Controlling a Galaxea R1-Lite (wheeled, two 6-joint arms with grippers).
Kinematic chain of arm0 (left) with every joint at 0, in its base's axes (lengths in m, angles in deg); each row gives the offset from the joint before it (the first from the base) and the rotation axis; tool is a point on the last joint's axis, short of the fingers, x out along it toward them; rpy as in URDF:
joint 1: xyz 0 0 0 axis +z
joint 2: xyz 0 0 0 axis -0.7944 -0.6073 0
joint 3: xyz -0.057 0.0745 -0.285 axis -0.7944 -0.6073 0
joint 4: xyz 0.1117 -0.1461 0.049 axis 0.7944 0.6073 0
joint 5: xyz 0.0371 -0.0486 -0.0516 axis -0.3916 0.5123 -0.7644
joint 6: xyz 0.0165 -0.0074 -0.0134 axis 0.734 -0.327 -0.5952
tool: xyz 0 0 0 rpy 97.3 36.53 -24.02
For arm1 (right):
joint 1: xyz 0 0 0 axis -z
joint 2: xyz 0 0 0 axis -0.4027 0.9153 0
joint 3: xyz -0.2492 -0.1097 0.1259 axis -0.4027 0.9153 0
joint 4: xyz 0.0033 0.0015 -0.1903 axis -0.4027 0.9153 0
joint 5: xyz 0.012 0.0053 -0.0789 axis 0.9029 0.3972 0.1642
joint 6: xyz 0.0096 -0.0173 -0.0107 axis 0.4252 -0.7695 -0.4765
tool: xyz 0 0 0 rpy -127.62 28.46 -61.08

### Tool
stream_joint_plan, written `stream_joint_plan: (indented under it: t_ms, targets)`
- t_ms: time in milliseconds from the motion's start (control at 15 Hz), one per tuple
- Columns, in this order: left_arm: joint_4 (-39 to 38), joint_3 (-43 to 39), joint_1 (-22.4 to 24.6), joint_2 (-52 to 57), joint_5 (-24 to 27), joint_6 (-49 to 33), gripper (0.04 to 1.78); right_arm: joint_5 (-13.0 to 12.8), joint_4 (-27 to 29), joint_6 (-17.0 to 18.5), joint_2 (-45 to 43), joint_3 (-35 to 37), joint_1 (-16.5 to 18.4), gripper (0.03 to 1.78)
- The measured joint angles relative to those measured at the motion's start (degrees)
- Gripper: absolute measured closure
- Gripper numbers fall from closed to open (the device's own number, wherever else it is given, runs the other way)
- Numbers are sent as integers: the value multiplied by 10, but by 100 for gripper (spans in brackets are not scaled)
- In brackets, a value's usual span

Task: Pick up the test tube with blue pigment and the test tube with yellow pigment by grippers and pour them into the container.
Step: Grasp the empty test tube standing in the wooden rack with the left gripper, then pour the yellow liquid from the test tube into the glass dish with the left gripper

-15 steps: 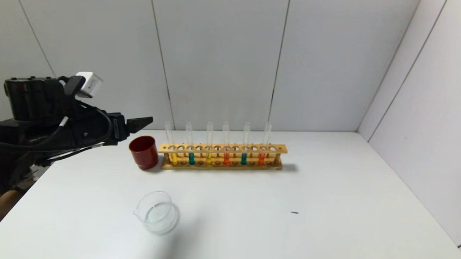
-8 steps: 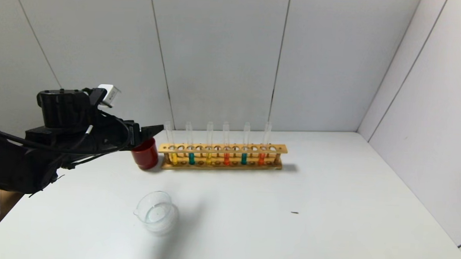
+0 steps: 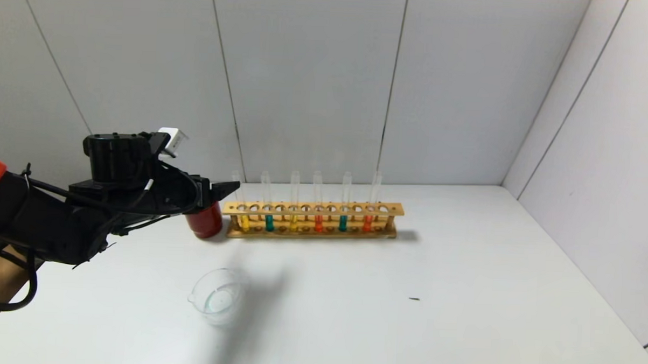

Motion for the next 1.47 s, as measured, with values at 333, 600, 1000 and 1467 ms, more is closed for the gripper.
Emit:
stream_joint_plan:
  t_ms: [333, 600, 1000, 1467]
  targets:
    - [3, 35, -9, -39, -3, 2, 8, 0, 0, 0, 0, 0, 0, 6]
    - [6, 68, -11, -74, -4, 2, 10, 0, 0, 0, 0, 0, 0, 6]
    - [11, 115, -22, -126, -4, 4, 79, 0, 0, 0, 0, 0, 0, 6]
    - [10, 128, -30, -145, -5, 5, 149, 0, 0, 0, 0, 0, 0, 6]
